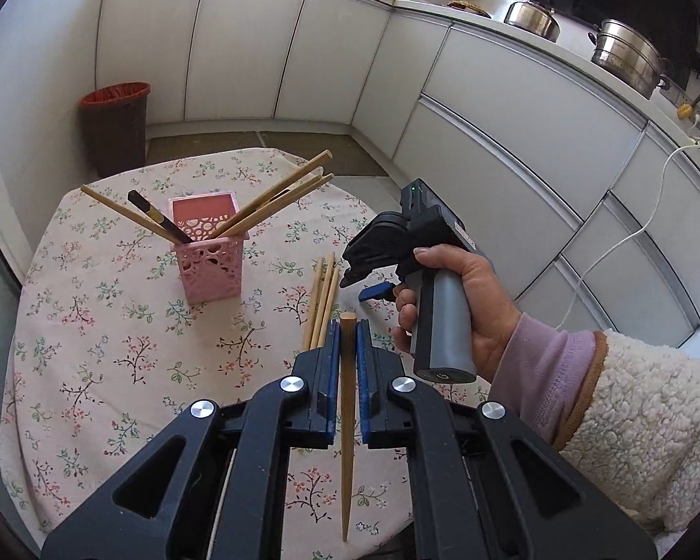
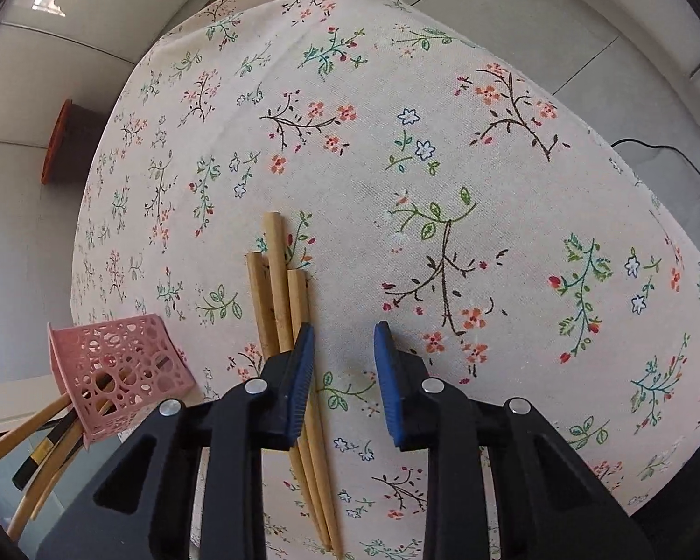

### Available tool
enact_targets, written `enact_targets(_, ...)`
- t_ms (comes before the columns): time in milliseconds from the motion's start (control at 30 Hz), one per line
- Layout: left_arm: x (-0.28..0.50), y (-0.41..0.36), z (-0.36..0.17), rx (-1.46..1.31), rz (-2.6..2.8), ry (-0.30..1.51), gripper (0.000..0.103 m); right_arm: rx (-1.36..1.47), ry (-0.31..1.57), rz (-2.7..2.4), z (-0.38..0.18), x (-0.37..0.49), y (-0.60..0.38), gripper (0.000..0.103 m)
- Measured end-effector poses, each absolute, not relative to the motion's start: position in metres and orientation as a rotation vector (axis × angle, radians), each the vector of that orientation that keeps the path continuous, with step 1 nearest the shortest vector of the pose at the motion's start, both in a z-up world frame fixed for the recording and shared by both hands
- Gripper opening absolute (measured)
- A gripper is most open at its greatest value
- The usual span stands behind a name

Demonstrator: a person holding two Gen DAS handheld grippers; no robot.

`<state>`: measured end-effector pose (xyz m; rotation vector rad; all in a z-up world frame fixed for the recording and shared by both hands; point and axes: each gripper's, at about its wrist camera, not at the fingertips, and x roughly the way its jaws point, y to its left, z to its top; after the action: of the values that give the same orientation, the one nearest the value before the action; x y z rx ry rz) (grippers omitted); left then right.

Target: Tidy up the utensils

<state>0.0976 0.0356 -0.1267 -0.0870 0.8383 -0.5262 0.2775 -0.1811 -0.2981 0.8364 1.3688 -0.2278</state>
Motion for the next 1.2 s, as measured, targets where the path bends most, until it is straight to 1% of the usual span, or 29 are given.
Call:
enact_targets(367, 0.101, 0.044, -0.128, -0.115, -0.527, 0.842, 0.006, 0.763, 1.383, -0.257, -0.299, 0.293, -0.169, 0.029)
enact_targets(433, 0.102, 0.045, -0.128, -0.122, -0.524, 0.843, 0.006, 0.716, 1.389, -0.282, -0.3, 0.298, -0.162, 0.024)
enact_targets(467, 0.102, 0.045, -0.129, -0.125, -0.521, 0.844, 0.006, 0.69, 1.387, -0.291, -0.3, 0.299, -0.159, 0.02)
enact_targets(500, 0.103, 0.046, -0.129, -0.129, -0.519, 0.846, 0.006, 0.683, 1.382, -0.294, -0.3, 0.297, -0.159, 0.02)
enact_targets(567, 0.103, 0.047, -0.129, -0.134, -0.517, 0.848, 0.006, 0.718, 1.371, -0.299, -0.301, 0.294, -0.161, 0.018)
enact_targets(600, 0.103, 0.047, -0.128, -0.136, -0.515, 0.848, 0.006, 0.728, 1.37, -0.297, -0.301, 0.292, -0.164, 0.013)
enact_targets(667, 0.101, 0.048, -0.127, -0.136, -0.508, 0.846, 0.006, 0.727, 1.374, -0.276, -0.301, 0.285, -0.169, 0.009)
enact_targets(733, 0.1, 0.049, -0.126, -0.139, -0.498, 0.841, 0.006, 0.712, 1.379, -0.268, -0.3, 0.272, -0.177, 0.008)
enact_targets(767, 0.1, 0.05, -0.125, -0.141, -0.491, 0.839, 0.006, 0.709, 1.375, -0.263, -0.3, 0.264, -0.181, 0.011)
enact_targets(833, 0.098, 0.052, -0.124, -0.149, -0.48, 0.838, 0.006, 0.733, 1.358, -0.24, -0.301, 0.246, -0.191, 0.01)
enact_targets(900, 0.095, 0.053, -0.121, -0.153, -0.469, 0.831, 0.006, 0.737, 1.331, -0.219, -0.3, 0.227, -0.199, 0.008)
enact_targets(933, 0.093, 0.053, -0.119, -0.152, -0.459, 0.826, 0.006, 0.731, 1.311, -0.207, -0.297, 0.217, -0.202, 0.003)
enact_targets(967, 0.091, 0.054, -0.117, -0.153, -0.452, 0.822, 0.006, 0.717, 1.291, -0.2, -0.293, 0.206, -0.205, 0.0)
enact_targets(1200, 0.078, 0.056, -0.098, -0.146, -0.393, 0.789, 0.006, 0.647, 1.123, -0.109, -0.24, 0.155, -0.206, 0.0)
